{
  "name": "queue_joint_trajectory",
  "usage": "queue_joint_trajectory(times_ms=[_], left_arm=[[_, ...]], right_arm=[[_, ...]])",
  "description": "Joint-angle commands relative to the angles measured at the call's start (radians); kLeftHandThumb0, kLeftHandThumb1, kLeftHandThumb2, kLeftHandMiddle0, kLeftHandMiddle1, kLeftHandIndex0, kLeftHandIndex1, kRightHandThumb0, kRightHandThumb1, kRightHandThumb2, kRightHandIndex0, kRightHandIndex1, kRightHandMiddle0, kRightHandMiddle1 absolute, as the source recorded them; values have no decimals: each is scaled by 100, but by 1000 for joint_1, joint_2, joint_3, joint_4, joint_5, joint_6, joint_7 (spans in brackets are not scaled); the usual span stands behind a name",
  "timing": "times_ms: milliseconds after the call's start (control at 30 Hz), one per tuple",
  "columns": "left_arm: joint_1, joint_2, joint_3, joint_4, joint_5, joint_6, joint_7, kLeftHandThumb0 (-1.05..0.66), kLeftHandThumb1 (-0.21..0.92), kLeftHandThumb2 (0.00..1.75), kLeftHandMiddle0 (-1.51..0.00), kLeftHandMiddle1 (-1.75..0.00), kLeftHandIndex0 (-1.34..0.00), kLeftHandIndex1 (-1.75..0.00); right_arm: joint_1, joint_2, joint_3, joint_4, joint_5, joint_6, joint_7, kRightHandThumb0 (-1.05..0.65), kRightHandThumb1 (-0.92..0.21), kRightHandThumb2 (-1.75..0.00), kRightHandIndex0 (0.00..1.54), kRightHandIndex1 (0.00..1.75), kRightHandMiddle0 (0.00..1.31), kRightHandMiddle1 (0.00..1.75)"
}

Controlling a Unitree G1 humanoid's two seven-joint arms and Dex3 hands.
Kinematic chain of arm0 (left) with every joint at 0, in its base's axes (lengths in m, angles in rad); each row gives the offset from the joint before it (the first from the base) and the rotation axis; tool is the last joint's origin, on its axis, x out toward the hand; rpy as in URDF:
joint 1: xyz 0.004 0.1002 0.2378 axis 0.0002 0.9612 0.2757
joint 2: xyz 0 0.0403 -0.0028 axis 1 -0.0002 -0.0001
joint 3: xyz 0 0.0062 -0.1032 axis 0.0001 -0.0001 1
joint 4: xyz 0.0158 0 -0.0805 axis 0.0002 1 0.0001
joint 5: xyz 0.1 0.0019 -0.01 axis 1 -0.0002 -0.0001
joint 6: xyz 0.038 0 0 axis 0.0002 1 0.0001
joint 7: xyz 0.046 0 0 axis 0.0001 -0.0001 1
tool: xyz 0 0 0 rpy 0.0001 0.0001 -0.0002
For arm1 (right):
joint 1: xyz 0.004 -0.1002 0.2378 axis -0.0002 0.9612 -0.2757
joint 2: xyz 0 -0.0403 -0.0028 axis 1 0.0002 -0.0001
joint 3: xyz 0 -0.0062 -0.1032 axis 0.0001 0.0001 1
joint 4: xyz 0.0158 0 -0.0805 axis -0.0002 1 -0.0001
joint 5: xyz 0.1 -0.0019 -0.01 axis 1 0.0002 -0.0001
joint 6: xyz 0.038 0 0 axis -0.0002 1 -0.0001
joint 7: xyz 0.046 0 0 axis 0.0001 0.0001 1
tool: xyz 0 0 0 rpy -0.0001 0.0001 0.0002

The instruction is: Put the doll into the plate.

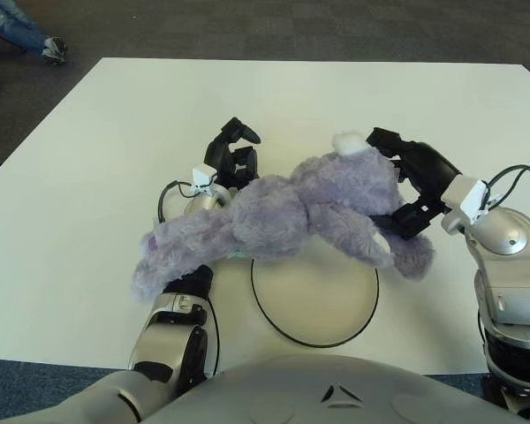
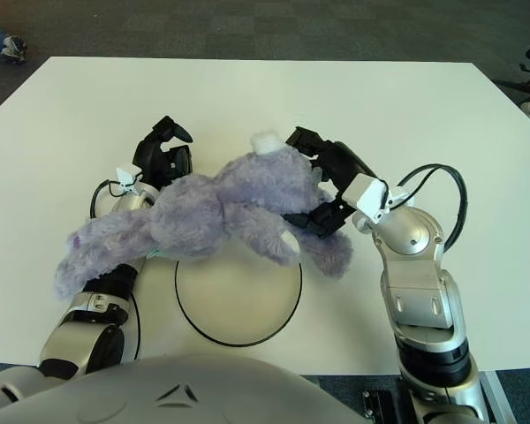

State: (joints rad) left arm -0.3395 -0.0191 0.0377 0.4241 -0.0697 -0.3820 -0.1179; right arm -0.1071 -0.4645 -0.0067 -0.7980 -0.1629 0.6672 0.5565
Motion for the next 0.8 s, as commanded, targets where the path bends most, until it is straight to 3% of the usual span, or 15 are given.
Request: queue_joint_trajectory(times_ms=[0, 300, 767], left_arm=[[1, 10, -1, 3, 4, -5, -4, -46, 39, 123, -121, -175, -56, -175], [1, 14, -2, 0, 3, -2, -7, -46, 38, 124, -122, -175, -56, -175], [0, 16, -3, 0, 3, -1, -6, -46, 39, 123, -121, -175, -56, -175]], right_arm=[[-15, -34, -27, -21, 49, 8, 29, -1, -9, -149, 81, 169, 65, 155], [-4, -128, -26, -22, 69, -27, 61, -1, -12, -144, 81, 159, 64, 158], [41, -188, -71, -106, 152, 80, 89, -1, -21, -132, 67, 149, 69, 164]])
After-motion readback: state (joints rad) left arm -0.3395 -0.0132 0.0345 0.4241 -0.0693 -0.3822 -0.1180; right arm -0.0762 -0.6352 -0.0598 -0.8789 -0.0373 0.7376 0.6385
